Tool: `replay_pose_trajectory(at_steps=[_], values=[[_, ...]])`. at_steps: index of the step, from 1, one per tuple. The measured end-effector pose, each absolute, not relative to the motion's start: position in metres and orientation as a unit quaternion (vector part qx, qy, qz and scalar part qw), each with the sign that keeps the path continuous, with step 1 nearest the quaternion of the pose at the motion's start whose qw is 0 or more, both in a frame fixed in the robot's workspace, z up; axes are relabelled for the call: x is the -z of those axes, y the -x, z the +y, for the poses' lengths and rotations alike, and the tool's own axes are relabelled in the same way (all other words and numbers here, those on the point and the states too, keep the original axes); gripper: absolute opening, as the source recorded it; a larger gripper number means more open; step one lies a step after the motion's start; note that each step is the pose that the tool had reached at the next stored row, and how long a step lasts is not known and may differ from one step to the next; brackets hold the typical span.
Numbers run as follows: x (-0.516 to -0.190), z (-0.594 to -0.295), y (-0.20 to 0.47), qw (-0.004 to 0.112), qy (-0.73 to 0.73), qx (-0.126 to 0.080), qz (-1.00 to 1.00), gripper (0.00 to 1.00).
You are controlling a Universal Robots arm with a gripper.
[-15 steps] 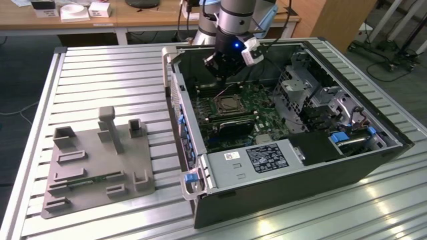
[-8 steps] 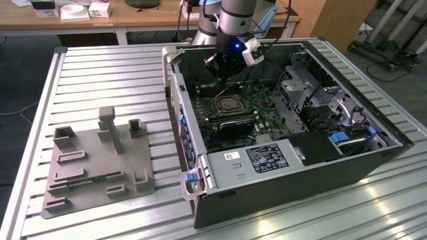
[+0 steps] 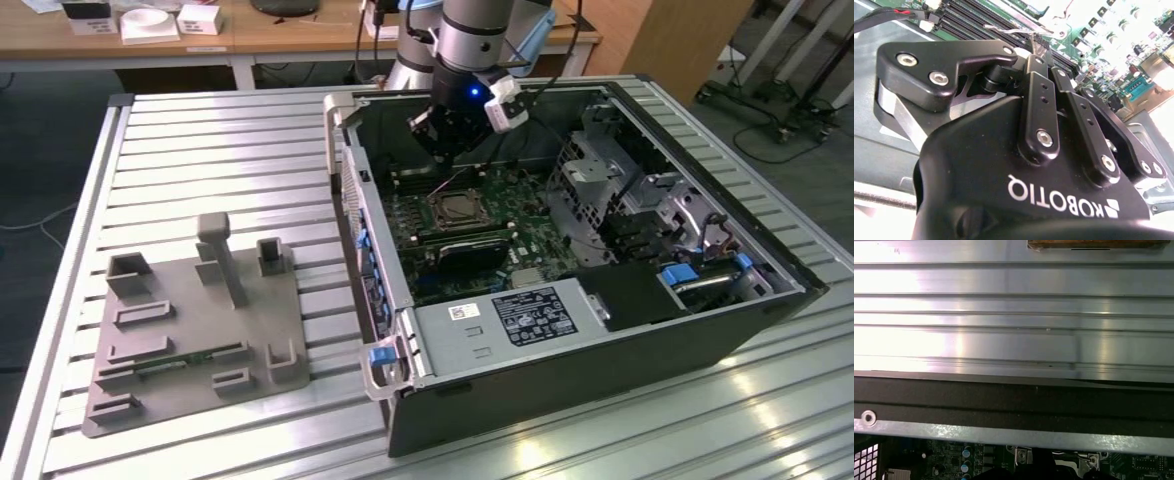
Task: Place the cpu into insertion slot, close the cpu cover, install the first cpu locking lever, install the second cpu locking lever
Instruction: 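Install the first cpu locking lever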
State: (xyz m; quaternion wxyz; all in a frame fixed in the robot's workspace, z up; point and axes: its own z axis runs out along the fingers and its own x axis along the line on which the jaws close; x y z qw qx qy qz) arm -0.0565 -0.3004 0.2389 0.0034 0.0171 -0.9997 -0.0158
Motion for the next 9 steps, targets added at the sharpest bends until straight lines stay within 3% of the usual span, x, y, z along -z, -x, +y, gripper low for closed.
replay_pose_trajectory(at_steps=[9], values=[[-0.2376, -0.3004, 0.0564, 0.004, -0.024, 0.016, -1.000, 0.10]])
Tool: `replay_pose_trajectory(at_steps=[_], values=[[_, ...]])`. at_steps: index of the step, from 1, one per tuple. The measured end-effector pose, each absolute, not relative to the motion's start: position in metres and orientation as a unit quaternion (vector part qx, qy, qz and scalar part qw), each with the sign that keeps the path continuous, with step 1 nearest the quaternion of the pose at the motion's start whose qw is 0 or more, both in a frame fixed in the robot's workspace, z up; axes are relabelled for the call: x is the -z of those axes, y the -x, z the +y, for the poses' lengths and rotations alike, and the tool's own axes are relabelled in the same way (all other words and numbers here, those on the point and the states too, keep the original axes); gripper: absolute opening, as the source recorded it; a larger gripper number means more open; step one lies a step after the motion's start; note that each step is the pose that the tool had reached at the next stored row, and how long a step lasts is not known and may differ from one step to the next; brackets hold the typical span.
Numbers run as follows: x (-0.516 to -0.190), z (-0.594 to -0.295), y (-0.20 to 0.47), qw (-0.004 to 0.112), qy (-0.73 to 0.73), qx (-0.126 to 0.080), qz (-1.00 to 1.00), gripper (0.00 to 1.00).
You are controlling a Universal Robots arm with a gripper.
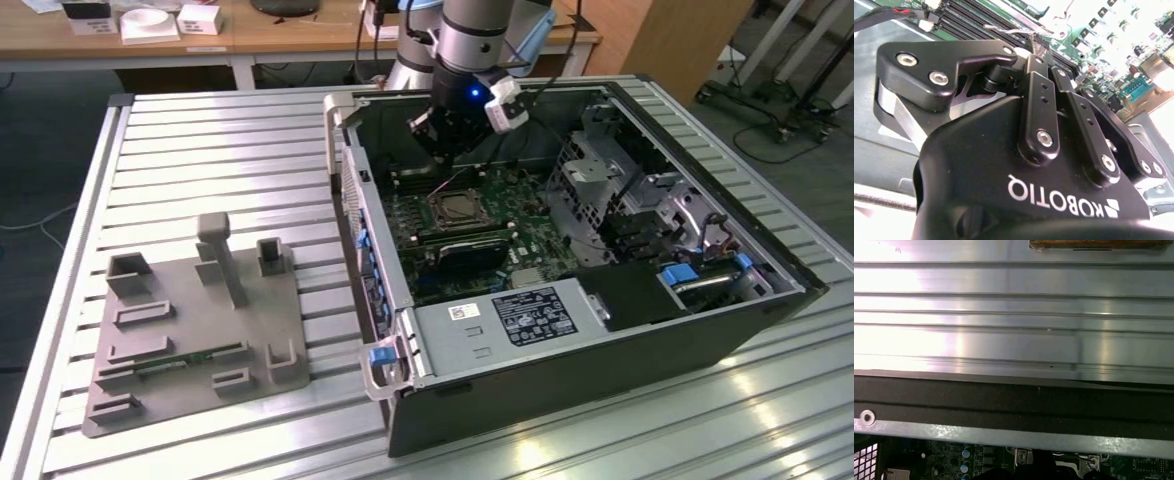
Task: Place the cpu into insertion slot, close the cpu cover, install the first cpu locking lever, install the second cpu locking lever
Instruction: 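Install the first cpu locking lever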
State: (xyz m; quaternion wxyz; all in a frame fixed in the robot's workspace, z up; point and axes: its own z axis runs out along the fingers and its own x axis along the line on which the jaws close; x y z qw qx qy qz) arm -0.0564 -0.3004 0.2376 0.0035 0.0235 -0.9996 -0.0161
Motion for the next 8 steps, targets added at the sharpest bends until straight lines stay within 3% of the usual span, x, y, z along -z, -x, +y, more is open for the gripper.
replay_pose_trajectory(at_steps=[8], values=[[-0.2331, -0.2973, 0.0556, 0.004, -0.032, 0.016, -0.999, 0.10]])
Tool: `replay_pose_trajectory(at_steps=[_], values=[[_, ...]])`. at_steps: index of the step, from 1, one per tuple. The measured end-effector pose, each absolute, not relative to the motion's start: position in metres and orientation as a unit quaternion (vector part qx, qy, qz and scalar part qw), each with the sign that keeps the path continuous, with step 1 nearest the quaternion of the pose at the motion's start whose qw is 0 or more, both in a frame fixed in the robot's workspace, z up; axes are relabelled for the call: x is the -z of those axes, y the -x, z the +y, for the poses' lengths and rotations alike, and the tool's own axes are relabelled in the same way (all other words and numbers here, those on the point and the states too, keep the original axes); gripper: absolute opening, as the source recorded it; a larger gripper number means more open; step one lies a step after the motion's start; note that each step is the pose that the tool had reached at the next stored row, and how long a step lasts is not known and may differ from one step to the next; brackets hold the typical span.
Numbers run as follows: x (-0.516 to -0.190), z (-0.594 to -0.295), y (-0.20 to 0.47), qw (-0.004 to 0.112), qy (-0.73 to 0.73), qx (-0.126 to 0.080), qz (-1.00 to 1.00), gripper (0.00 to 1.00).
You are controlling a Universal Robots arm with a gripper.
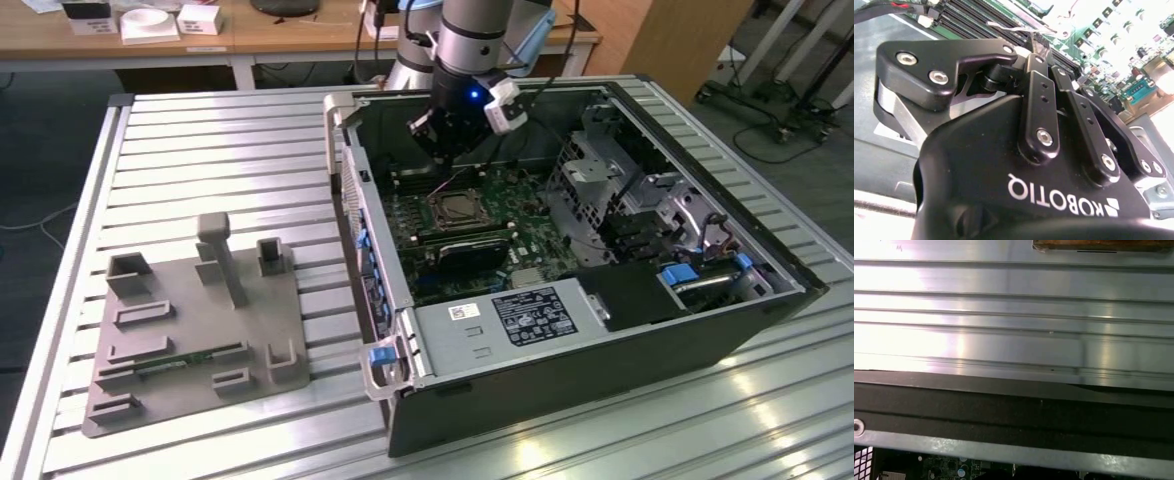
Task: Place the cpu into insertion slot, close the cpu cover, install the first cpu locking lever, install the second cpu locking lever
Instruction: 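Install the first cpu locking lever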
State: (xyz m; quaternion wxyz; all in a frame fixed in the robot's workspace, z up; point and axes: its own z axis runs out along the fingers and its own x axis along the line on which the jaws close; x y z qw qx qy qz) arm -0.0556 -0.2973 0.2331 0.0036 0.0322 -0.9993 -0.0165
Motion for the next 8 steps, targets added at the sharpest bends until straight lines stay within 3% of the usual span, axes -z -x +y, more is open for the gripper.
replay_pose_trajectory(at_steps=[8], values=[[-0.2314, -0.2970, 0.0533, 0.003, -0.032, 0.017, -0.999, 0.10]])
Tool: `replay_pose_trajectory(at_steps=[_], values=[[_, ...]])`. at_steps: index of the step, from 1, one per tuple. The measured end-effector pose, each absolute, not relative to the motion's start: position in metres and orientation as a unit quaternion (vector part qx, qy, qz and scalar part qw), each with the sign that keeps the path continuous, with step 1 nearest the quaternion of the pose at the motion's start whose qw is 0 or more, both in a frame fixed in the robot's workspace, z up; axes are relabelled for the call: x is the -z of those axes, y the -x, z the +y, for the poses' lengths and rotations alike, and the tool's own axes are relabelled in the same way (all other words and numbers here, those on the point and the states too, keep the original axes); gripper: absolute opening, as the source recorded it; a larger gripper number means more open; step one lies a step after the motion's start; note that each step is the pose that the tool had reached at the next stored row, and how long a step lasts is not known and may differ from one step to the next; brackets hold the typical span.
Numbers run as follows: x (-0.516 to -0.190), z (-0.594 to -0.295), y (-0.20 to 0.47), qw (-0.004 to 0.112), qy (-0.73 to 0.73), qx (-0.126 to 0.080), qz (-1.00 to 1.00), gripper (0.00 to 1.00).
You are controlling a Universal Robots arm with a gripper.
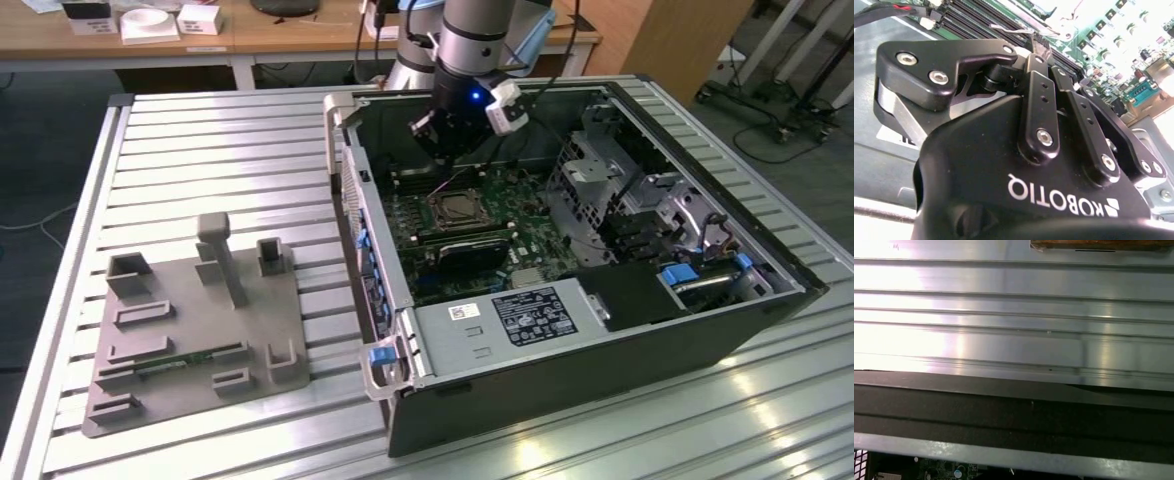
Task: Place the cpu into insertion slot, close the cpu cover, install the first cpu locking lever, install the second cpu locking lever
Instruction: 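Install the first cpu locking lever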
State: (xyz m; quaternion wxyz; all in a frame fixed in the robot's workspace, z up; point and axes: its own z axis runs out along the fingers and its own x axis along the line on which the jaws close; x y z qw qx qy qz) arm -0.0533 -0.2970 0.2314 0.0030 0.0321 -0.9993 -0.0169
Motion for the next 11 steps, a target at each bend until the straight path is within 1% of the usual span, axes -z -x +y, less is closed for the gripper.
replay_pose_trajectory(at_steps=[8, 11], values=[[-0.2297, -0.2968, 0.0524, -0.006, -0.032, 0.017, -0.999, 0.10], [-0.2281, -0.2963, 0.0516, -0.006, -0.031, 0.017, -0.999, 0.10]])
